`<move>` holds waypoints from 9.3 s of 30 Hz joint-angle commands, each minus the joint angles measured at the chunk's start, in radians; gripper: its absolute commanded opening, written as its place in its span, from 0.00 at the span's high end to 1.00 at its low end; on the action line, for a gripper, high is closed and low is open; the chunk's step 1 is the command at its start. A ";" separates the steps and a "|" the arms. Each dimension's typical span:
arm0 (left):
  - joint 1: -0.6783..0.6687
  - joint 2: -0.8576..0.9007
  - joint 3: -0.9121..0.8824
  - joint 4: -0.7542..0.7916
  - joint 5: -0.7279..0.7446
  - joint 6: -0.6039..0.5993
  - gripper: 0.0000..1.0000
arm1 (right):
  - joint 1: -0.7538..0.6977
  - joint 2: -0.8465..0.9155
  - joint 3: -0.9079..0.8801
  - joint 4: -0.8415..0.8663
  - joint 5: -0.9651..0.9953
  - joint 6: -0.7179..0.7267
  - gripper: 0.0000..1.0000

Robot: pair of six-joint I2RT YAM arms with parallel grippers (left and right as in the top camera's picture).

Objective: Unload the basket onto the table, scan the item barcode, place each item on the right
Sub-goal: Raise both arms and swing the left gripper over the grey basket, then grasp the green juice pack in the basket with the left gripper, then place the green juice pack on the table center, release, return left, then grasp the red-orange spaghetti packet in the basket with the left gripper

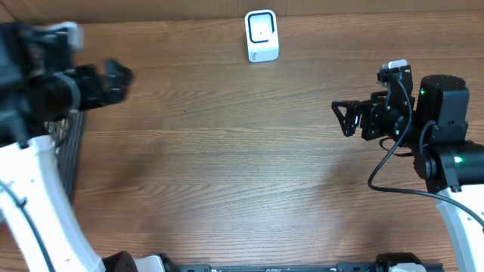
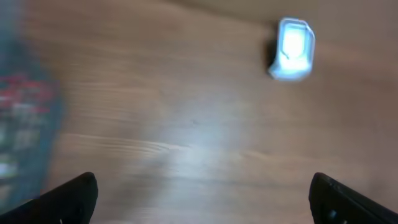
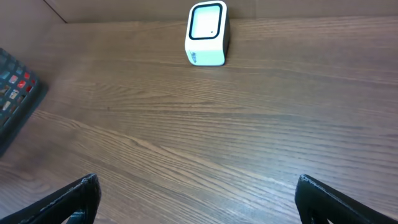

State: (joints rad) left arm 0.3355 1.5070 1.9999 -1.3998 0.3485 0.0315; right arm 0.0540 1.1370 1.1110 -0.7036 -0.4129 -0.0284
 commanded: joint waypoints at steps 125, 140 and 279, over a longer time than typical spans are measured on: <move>-0.632 0.653 -0.174 0.168 -0.222 -0.343 0.79 | 0.002 0.037 0.023 -0.035 0.030 0.029 0.00; -0.536 0.561 0.220 -0.053 -0.301 -0.315 0.27 | 0.002 0.050 0.023 -0.031 0.030 0.029 0.00; 0.447 0.894 0.744 -0.290 -0.292 -0.066 0.96 | 0.002 0.052 0.023 -0.020 0.029 0.029 0.00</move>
State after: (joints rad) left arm 0.7940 2.5626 2.6648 -1.6619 -0.0387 0.0433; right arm 0.0540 1.1904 1.1110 -0.7311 -0.3870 0.0002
